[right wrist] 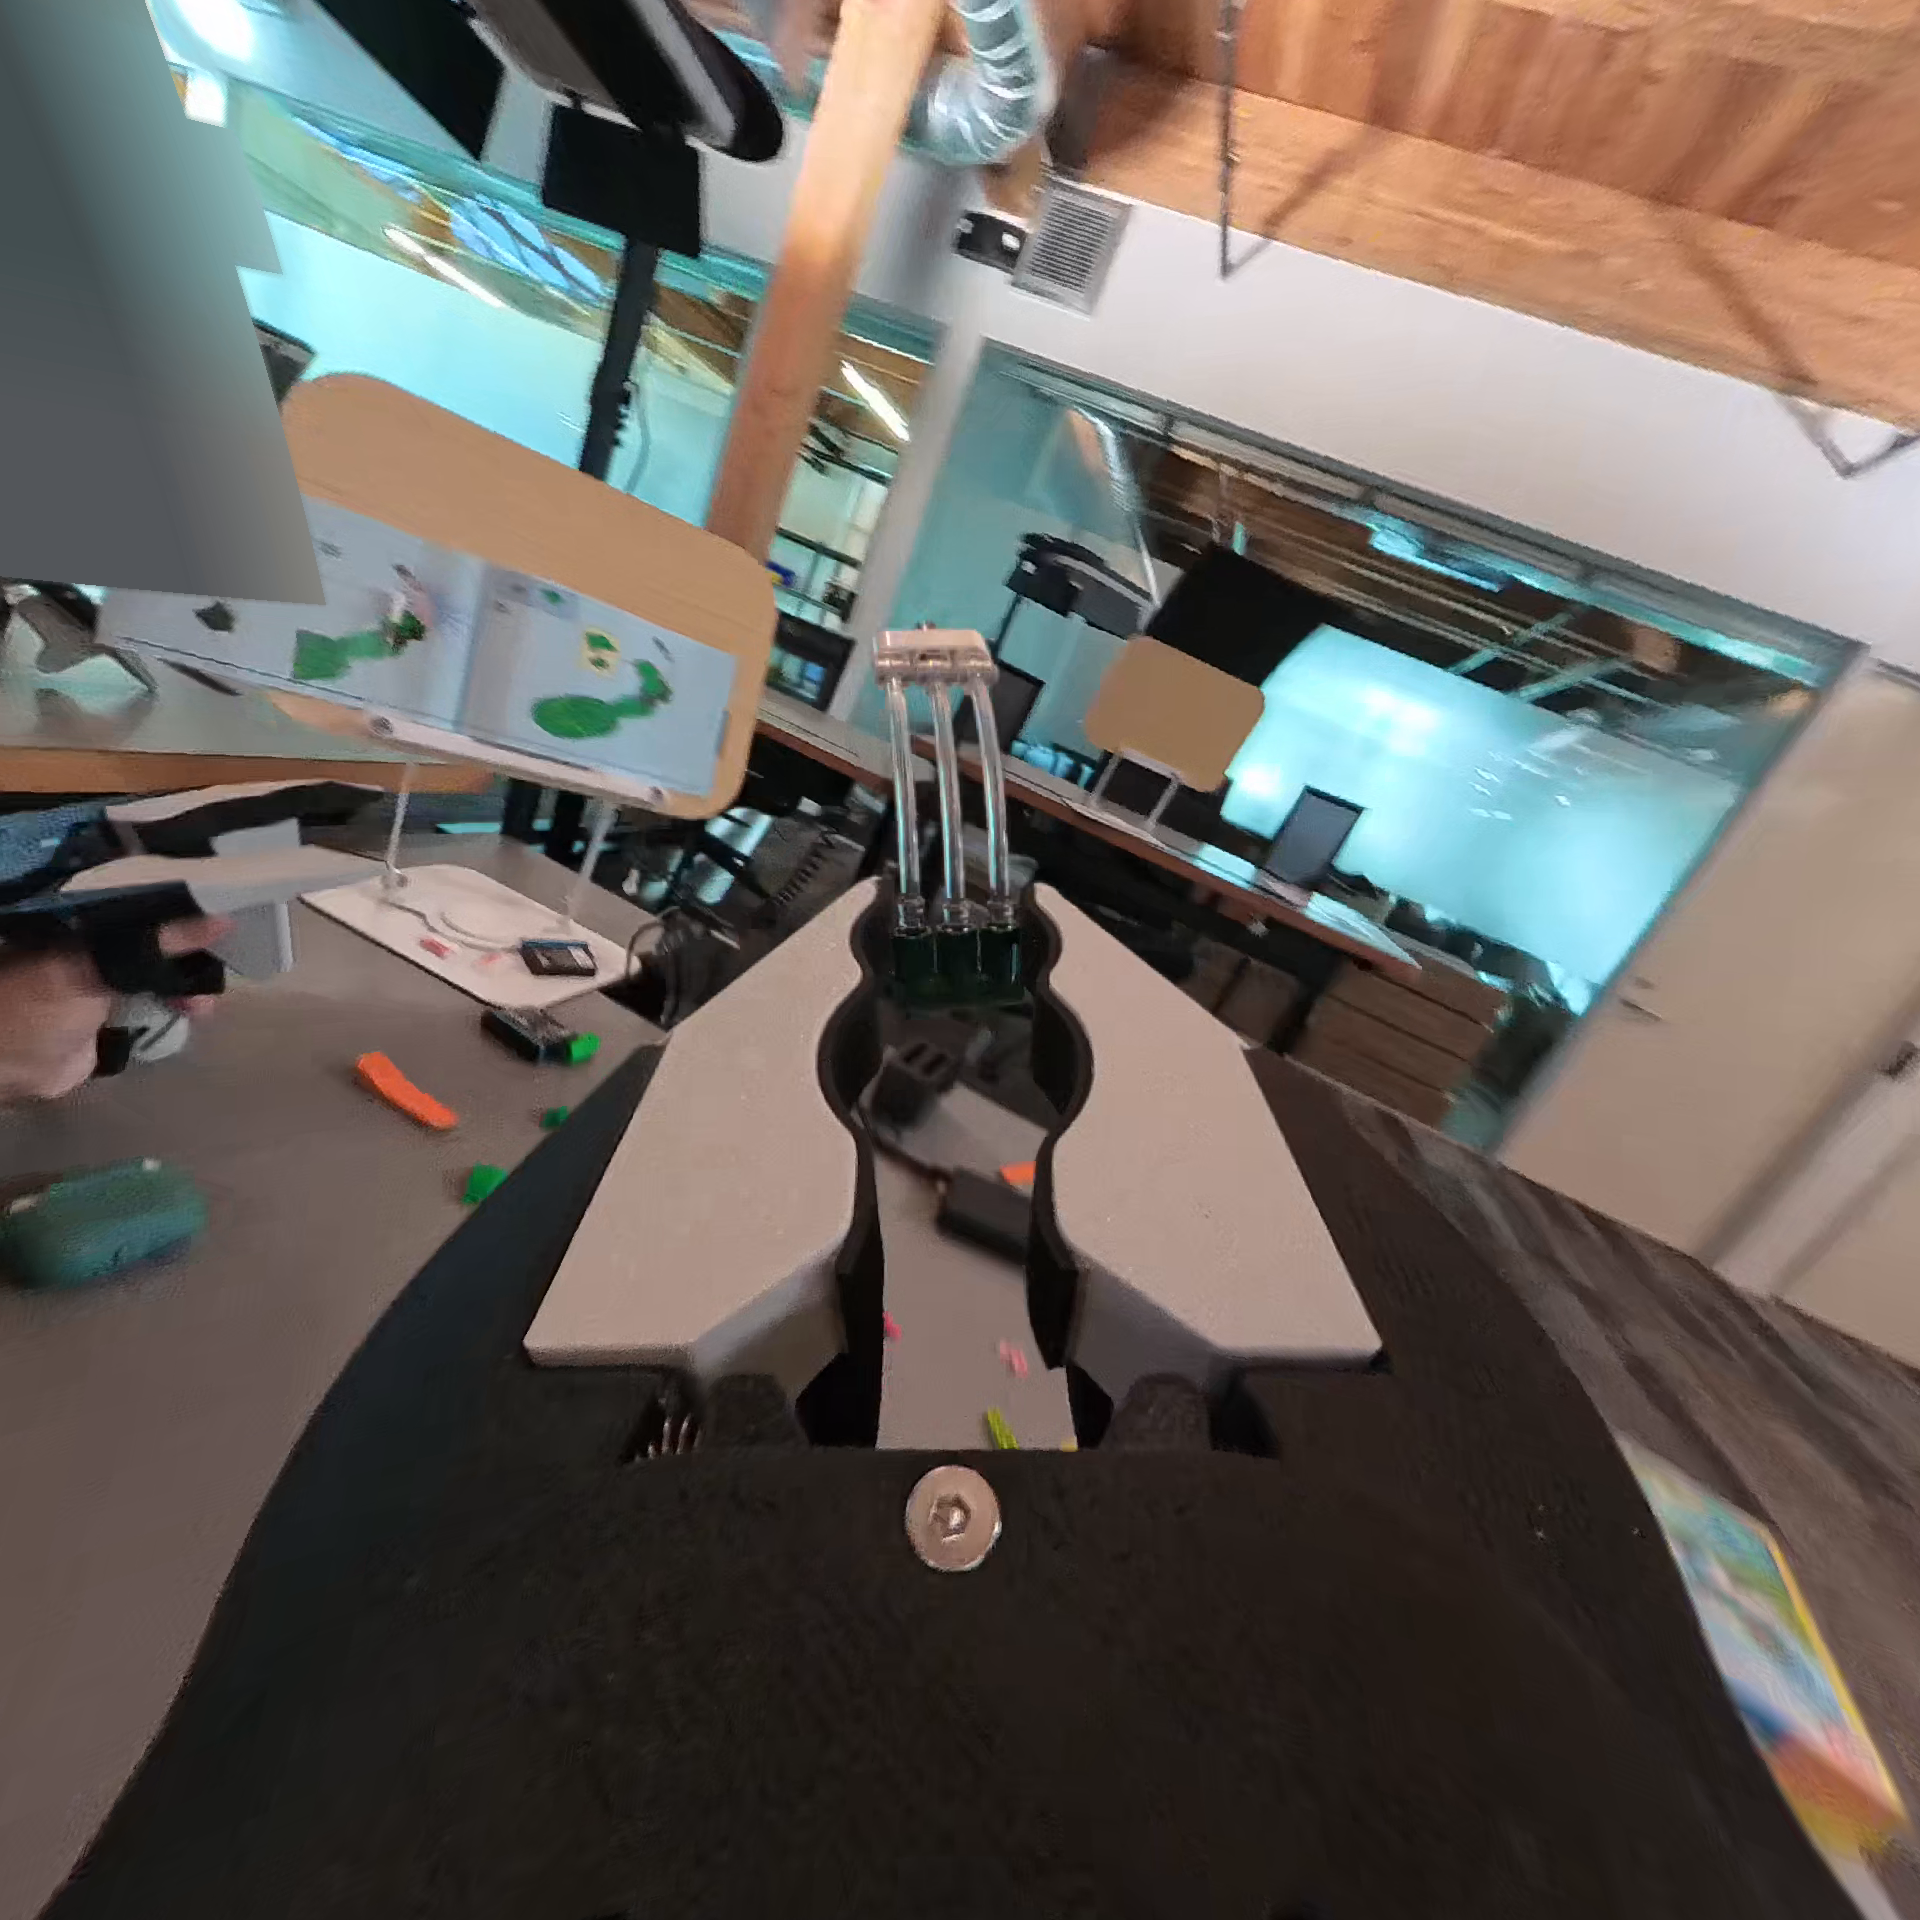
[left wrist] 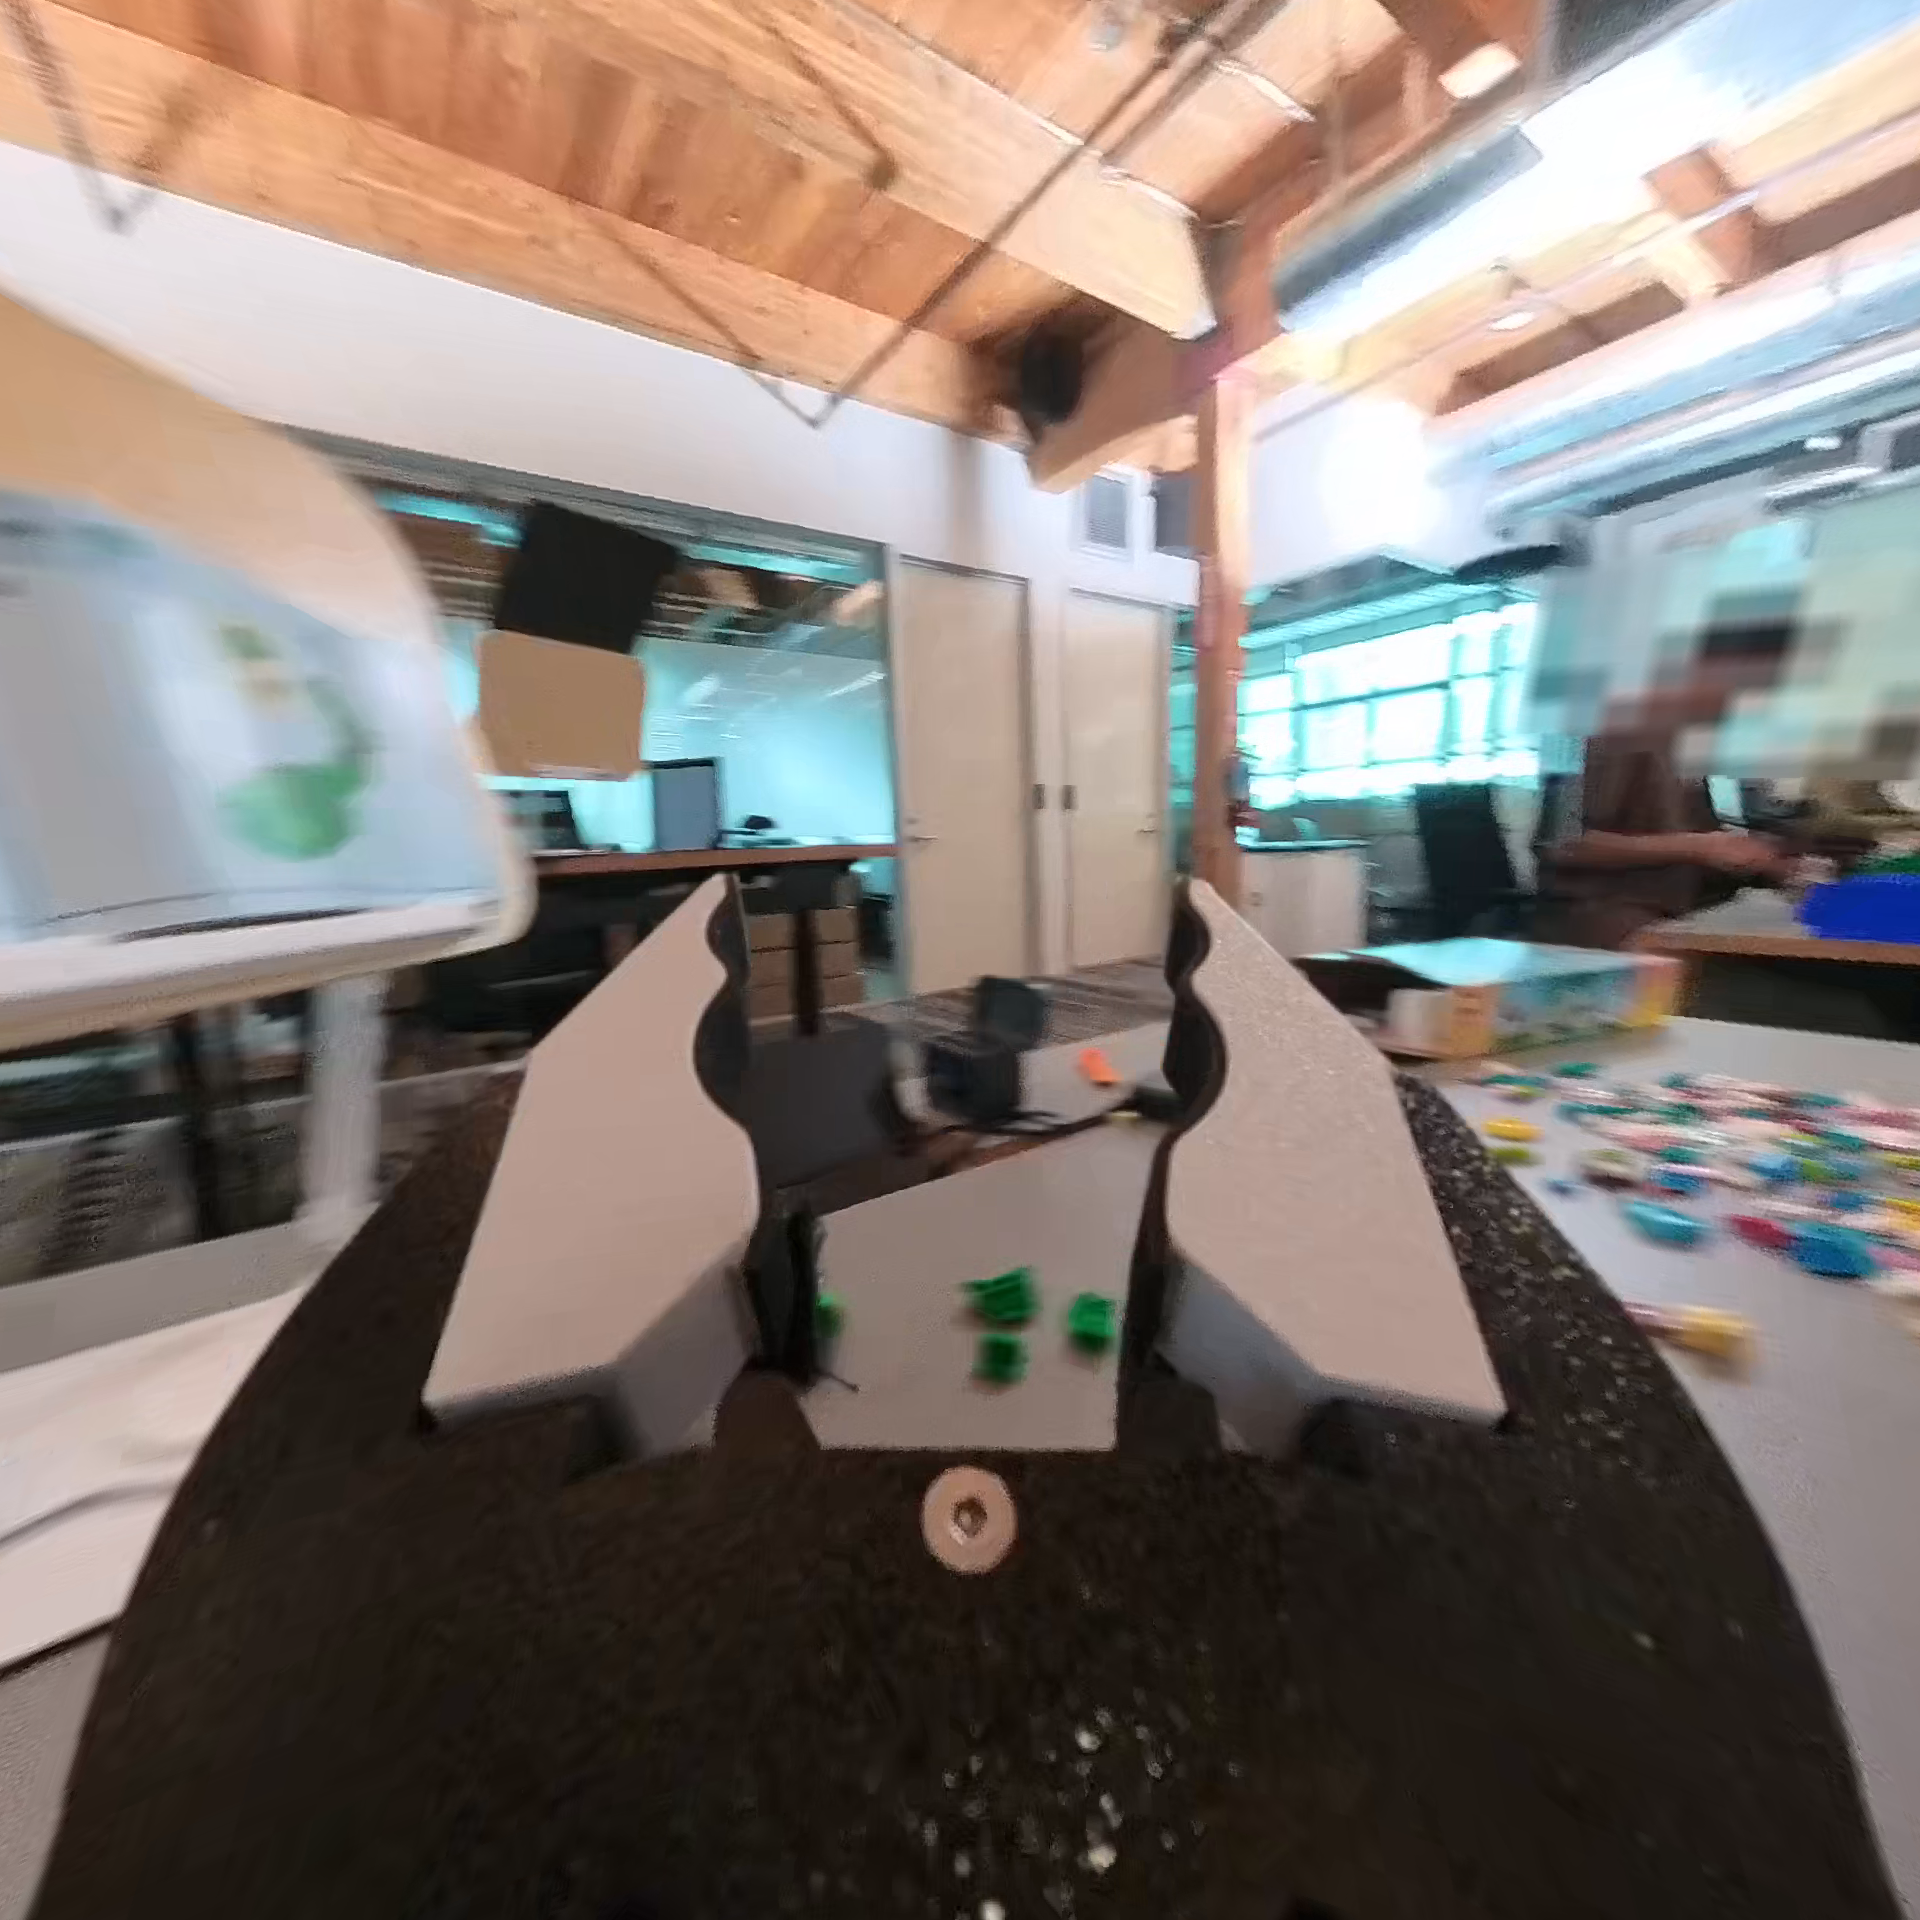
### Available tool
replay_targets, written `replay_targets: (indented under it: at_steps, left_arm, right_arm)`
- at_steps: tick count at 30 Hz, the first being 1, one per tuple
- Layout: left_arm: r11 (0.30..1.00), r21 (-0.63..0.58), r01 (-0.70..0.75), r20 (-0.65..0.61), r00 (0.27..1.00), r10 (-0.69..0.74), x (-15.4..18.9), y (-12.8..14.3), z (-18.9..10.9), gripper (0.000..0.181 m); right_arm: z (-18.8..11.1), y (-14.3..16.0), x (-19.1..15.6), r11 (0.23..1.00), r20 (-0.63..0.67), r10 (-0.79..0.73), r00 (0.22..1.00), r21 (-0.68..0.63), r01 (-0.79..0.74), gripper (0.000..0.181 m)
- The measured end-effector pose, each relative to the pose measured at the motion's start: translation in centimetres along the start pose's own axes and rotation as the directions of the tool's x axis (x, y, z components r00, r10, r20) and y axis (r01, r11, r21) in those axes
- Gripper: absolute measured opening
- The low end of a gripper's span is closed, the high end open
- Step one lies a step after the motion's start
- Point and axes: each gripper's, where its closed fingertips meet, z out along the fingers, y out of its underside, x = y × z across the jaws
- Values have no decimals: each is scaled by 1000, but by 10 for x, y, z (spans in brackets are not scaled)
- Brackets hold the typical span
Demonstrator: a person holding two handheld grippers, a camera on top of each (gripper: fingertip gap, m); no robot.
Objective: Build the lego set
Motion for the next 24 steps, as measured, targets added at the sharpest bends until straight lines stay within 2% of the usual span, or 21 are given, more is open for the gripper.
replay_targets:
  at_steps: [3, 5, 8, 11, 13, 16, 18, 21, 24]
  left_arm:
    - [995, -82, 57, -251, 965, -76, 108, -5, 13, 78]
    - [978, -207, 24, -490, 862, -125, 195, 9, 9, 75]
    - [919, -388, -72, -690, 683, -238, 295, 40, -10, 82]
    - [902, -400, -165, -808, 527, -262, 364, 57, -24, 83]
    - [885, -380, -268, -863, 446, -236, 397, 75, -24, 81]
    - [845, -383, -373, -905, 335, -262, 436, 100, -20, 78]
    - [818, -388, -425, -915, 287, -285, 454, 115, -17, 78]
    - [796, -376, -475, -926, 225, -304, 473, 127, -17, 73]
    - [767, -345, -541, -939, 191, -288, 479, 139, -19, 65]
  right_arm:
    - [-53, 21, 18, 995, 6, 100, 995, -2, -100, 22]
    - [-74, 42, 23, 981, 30, 189, 981, -56, -187, 22]
    - [-98, 77, 21, 967, 101, 230, 968, -135, -216, 23]
    - [-123, 114, -1, 939, 250, 307, 919, -234, -250, 23]
    - [-138, 138, -10, 907, 298, 384, 874, -298, -297, 23]
    - [-153, 155, -3, 871, 281, 482, 830, -258, -419, 23]
    - [-158, 156, 6, 834, 270, 551, 789, -180, -521, 23]
    - [-163, 159, 16, 797, 258, 598, 759, -87, -598, 23]
    - [-165, 164, 18, 784, 264, 611, 746, -74, -616, 23]
